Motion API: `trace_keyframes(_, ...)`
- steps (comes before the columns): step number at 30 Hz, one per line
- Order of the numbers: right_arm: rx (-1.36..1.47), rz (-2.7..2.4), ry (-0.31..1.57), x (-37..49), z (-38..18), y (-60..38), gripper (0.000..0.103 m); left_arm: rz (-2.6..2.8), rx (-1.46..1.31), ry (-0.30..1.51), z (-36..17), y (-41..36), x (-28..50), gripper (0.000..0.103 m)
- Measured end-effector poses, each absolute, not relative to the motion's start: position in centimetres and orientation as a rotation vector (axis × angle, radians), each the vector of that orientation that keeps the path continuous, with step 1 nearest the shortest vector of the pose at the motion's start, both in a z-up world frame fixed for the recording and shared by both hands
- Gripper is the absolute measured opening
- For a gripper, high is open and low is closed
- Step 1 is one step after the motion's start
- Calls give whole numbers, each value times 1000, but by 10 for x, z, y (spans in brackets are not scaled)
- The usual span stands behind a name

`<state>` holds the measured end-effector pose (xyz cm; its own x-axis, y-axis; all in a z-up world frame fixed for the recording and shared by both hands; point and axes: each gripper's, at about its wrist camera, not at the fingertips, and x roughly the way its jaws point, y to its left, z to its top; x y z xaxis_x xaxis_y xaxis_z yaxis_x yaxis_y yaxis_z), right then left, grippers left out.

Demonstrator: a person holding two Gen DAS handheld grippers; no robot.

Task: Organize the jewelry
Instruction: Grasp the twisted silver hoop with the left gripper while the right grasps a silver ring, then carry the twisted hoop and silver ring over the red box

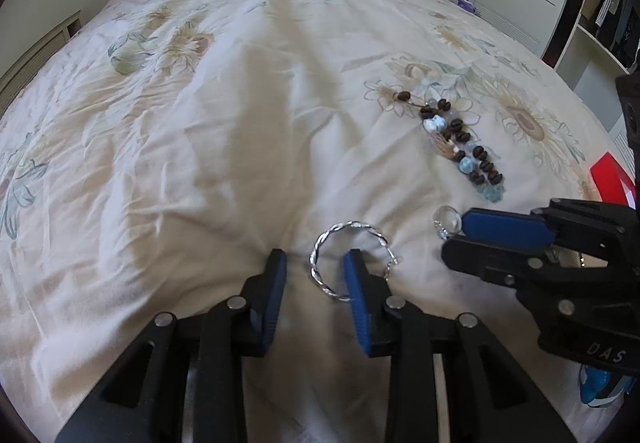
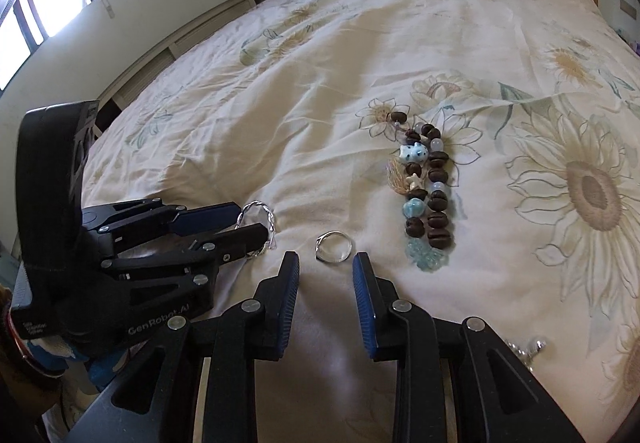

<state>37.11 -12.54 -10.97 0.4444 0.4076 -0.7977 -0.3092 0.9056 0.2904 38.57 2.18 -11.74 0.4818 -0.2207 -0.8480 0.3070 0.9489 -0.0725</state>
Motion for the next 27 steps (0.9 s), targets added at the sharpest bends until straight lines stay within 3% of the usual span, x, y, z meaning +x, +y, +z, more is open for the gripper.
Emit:
trace_keyframes(4,96,435,1017,376,-112,-121,27,-325,93,1000,-119,23,385,24)
trace_keyframes(6,83,424,1017,378,-114,-119,21,-323,106,985,-119,22,383,21)
trace_keyframes(11,55,402,1020,379,-115,-114,20,-321,120,946,-114,21,376,8)
trace_keyframes(27,114,442,1017,319,-89,-126,20,-336,53,955,-87,34,319,5)
